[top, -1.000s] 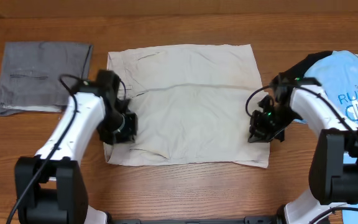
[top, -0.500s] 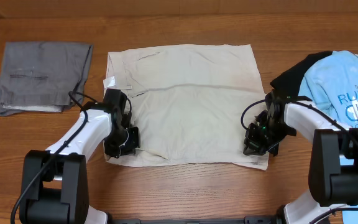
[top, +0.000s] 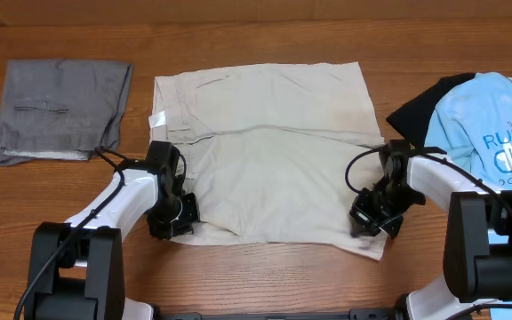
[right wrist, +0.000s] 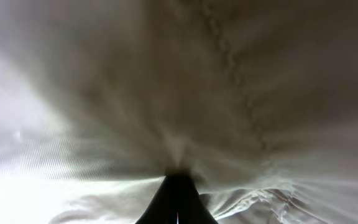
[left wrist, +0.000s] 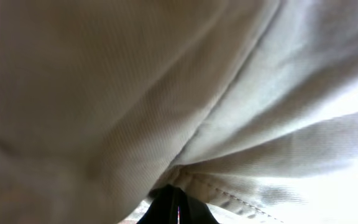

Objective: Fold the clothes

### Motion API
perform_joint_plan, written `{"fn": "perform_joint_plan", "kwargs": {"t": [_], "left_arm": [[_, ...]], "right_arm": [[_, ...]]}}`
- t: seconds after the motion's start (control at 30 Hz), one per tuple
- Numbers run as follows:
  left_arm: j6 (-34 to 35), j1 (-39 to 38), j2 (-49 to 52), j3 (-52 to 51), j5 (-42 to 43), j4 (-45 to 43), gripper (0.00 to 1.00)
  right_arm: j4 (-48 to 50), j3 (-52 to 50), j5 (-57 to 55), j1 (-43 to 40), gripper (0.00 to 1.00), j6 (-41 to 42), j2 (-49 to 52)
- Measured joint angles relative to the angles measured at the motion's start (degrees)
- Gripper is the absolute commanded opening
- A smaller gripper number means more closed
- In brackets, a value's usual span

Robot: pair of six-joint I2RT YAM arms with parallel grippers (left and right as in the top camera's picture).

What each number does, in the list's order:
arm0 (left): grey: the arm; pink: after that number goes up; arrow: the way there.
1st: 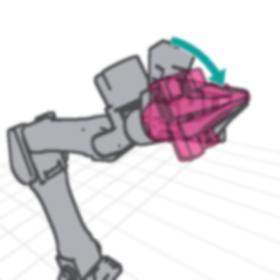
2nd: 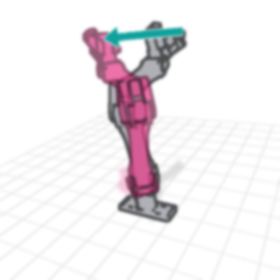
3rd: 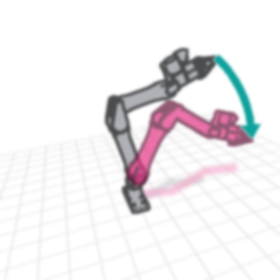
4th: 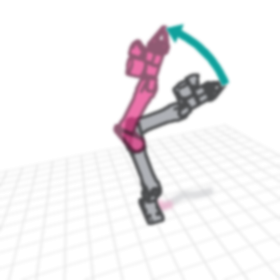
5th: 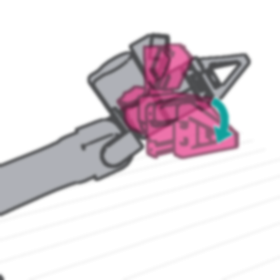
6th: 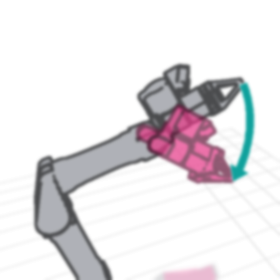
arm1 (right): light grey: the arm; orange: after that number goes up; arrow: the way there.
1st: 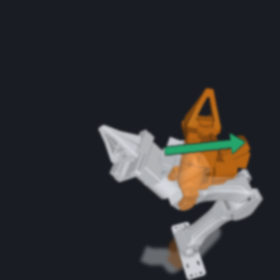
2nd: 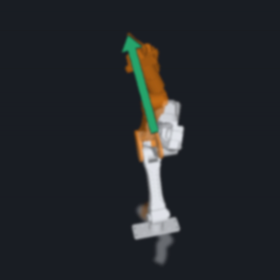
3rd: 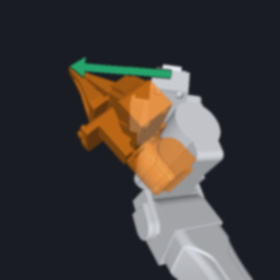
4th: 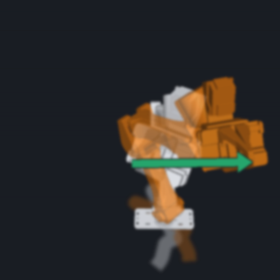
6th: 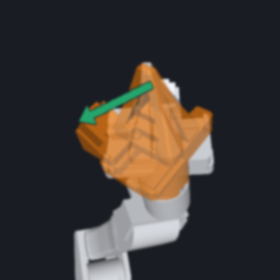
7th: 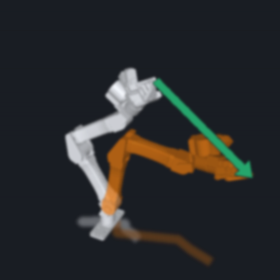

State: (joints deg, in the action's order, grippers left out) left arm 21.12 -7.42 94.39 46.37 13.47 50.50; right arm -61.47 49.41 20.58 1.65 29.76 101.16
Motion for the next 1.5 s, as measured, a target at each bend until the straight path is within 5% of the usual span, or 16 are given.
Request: {"fn": "perform_joint_plan", "kwargs": {"t": [0.33, 0.63, 0.87, 1.07, 1.27, 1.5], "left_arm": [[-0.5, 0.0, 0.2, 5.2, 1.2, 11.6, 0.04], [-1.8, 0.0, -4.0, 34.6, 0.5, 15.0, 0.04], [-2.9, 0.0, -1.6, 49.2, -6.1, 13.6, 0.04], [-3.7, 2.0, 11.8, 54.5, -8.4, 11.9, 0.04], [-3.6, 5.1, 25.2, 55.4, -8.2, 8.8, 0.04], [-3.5, 6.2, 29.7, 55.8, -8.2, 3.0, 0.04]], "right_arm": [[-7.5, 5.0, -4.9, 0.0, 0.04, -3.3, -0.2], [-11.4, 29.2, -6.0, 0.0, 0.04, -7.4, -2.3], [-5.2, 40.9, -6.8, 0.0, 0.04, -8.8, -2.4], [3.0, 43.8, -7.8, 0.0, 0.04, -11.9, -0.1], [8.9, 49.4, -8.8, 0.0, 0.04, -14.9, 11.4], [19.6, 53.9, -10.4, 0.0, 0.04, -18.5, 25.3]]}}
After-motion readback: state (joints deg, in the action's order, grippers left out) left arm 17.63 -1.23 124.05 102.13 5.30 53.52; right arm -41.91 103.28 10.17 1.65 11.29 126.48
